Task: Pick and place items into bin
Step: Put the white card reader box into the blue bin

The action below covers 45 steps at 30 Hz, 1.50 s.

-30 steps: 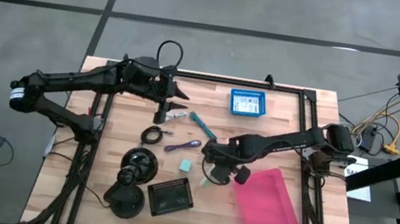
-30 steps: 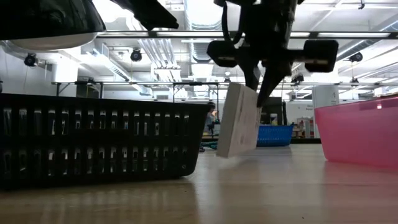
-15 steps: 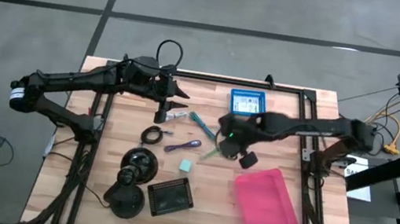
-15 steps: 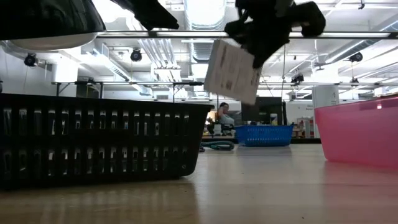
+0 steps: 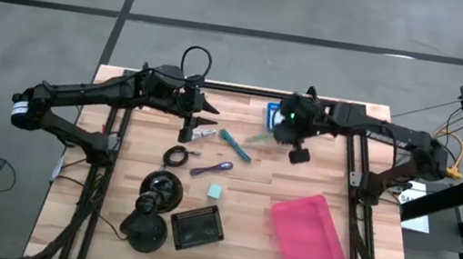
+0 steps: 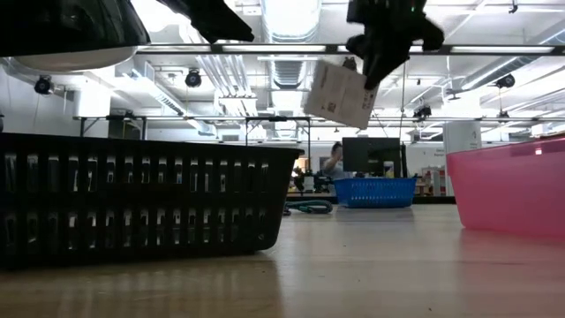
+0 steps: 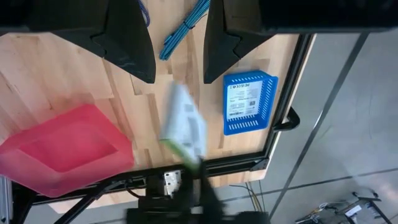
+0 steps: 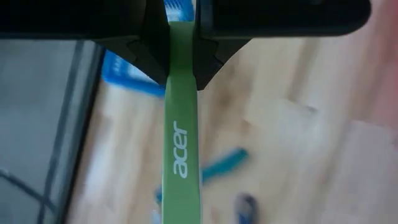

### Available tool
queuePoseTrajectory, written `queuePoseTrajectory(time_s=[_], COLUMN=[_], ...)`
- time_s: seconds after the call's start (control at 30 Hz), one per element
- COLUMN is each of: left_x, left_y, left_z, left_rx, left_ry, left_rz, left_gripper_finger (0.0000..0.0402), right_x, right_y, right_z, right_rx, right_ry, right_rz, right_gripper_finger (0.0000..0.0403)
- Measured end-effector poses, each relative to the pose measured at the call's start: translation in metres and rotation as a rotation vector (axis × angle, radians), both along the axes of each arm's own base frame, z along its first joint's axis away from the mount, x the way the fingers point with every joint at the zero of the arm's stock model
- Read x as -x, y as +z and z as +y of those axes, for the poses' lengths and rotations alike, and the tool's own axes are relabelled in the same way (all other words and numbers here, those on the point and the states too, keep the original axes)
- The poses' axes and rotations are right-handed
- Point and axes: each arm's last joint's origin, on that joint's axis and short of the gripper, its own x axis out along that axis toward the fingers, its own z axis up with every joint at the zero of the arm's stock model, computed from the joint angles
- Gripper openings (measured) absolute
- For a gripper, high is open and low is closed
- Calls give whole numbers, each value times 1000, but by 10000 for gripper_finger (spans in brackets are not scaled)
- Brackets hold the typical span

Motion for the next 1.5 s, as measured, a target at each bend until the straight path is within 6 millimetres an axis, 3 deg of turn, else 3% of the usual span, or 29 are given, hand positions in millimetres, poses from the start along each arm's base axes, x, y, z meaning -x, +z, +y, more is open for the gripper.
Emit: queuePoseTrajectory(time_s=[0.33, 0.63, 1.03, 1.5], left_x=[0, 0, 0, 0], left_y=[0, 0, 0, 0], left_z=[0, 0, 0, 0], left_rx=[1, 1, 2, 4], left_ry=[0, 0, 1, 1], left_rz=[1, 1, 1, 1], left_gripper_finger=[119, 119, 119, 119], right_x=[27, 41, 27, 27], right_y=[-14, -24, -59, -79], right_z=[-75, -111, -129, -137], right_rx=[-2, 5, 21, 31], right_ry=[-213, -290, -303, -325], right_rz=[87, 110, 194, 214], right_gripper_finger=[29, 29, 29, 29])
